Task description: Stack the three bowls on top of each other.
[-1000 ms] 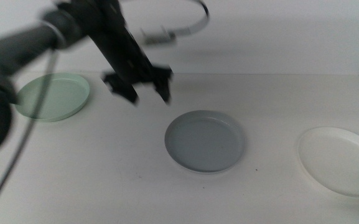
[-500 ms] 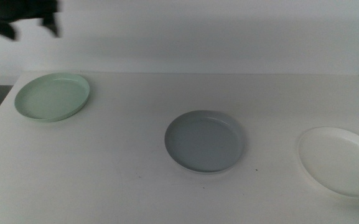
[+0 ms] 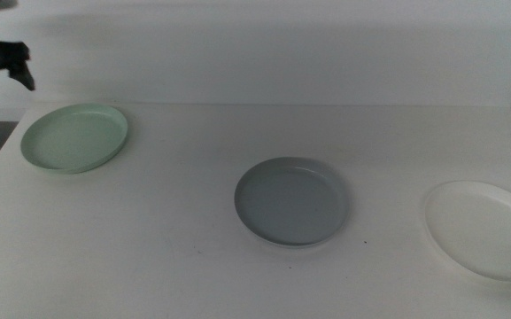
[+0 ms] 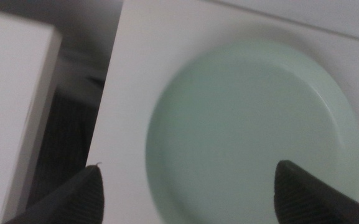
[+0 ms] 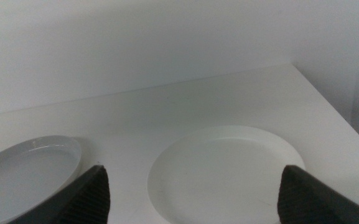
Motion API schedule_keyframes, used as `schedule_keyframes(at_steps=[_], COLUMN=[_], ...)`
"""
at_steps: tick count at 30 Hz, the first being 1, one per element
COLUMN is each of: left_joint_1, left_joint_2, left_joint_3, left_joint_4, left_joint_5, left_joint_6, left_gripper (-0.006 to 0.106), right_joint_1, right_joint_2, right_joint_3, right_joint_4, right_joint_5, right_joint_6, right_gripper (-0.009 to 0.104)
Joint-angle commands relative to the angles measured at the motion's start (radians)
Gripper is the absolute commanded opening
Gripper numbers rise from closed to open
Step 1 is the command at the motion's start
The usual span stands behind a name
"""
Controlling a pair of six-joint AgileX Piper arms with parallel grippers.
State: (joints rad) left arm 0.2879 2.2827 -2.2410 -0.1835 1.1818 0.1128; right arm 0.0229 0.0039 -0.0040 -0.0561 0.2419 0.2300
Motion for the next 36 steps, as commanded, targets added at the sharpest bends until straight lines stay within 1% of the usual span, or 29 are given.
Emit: schedule_keyframes(at_steps=[1, 7, 12, 17, 19, 21, 24, 25, 29, 32, 33, 36], left_joint_1=[0.001, 0.001, 0.001, 0.002, 0.002, 0.002, 0.002, 0.002, 0.002, 0.002, 0.002, 0.002], left_joint_2=[0.085, 0.245, 0.304, 0.346, 0.354, 0.364, 0.378, 0.38, 0.382, 0.373, 0.367, 0.332], left_joint_3=[-0.09, -0.242, -0.246, -0.246, -0.246, -0.246, -0.246, -0.246, -0.246, -0.246, -0.246, -0.246], left_joint_4=[-0.008, 0.015, 0.035, 0.011, 0.006, -0.004, -0.02, -0.024, -0.024, 0.01, 0.026, 0.044], left_joint_5=[-0.016, -0.014, -0.01, -0.033, -0.04, -0.042, -0.042, -0.04, -0.015, 0.009, 0.023, 0.039], left_joint_6=[0.022, 0.022, 0.045, 0.052, 0.055, 0.055, 0.055, 0.055, 0.044, 0.048, 0.048, 0.046], left_gripper=[0.094, 0.094, 0.094, 0.094, 0.092, 0.087, 0.073, 0.065, 0.029, 0.004, -0.002, -0.002], right_joint_1=[-0.005, -0.005, -0.005, -0.005, -0.005, -0.005, -0.005, -0.005, -0.005, -0.005, -0.005, -0.005], right_joint_2=[-0.004, -0.004, -0.004, -0.004, -0.004, -0.004, -0.004, -0.004, -0.004, -0.004, -0.004, -0.004], right_joint_3=[0.004, 0.004, 0.004, 0.004, 0.004, 0.004, 0.004, 0.004, 0.004, 0.004, 0.004, 0.004], right_joint_4=[-0.005, -0.005, -0.005, -0.005, -0.005, -0.005, -0.005, -0.005, -0.005, -0.005, -0.005, -0.005], right_joint_5=[-0.01, -0.01, -0.01, -0.01, -0.01, -0.01, -0.01, -0.01, -0.01, -0.01, -0.01, -0.01], right_joint_6=[-0.002, -0.002, -0.002, -0.002, -0.002, -0.002, -0.002, -0.002, -0.002, -0.002, -0.002, -0.002], right_gripper=[0.093, 0.093, 0.093, 0.093, 0.093, 0.093, 0.093, 0.093, 0.093, 0.093, 0.093, 0.093])
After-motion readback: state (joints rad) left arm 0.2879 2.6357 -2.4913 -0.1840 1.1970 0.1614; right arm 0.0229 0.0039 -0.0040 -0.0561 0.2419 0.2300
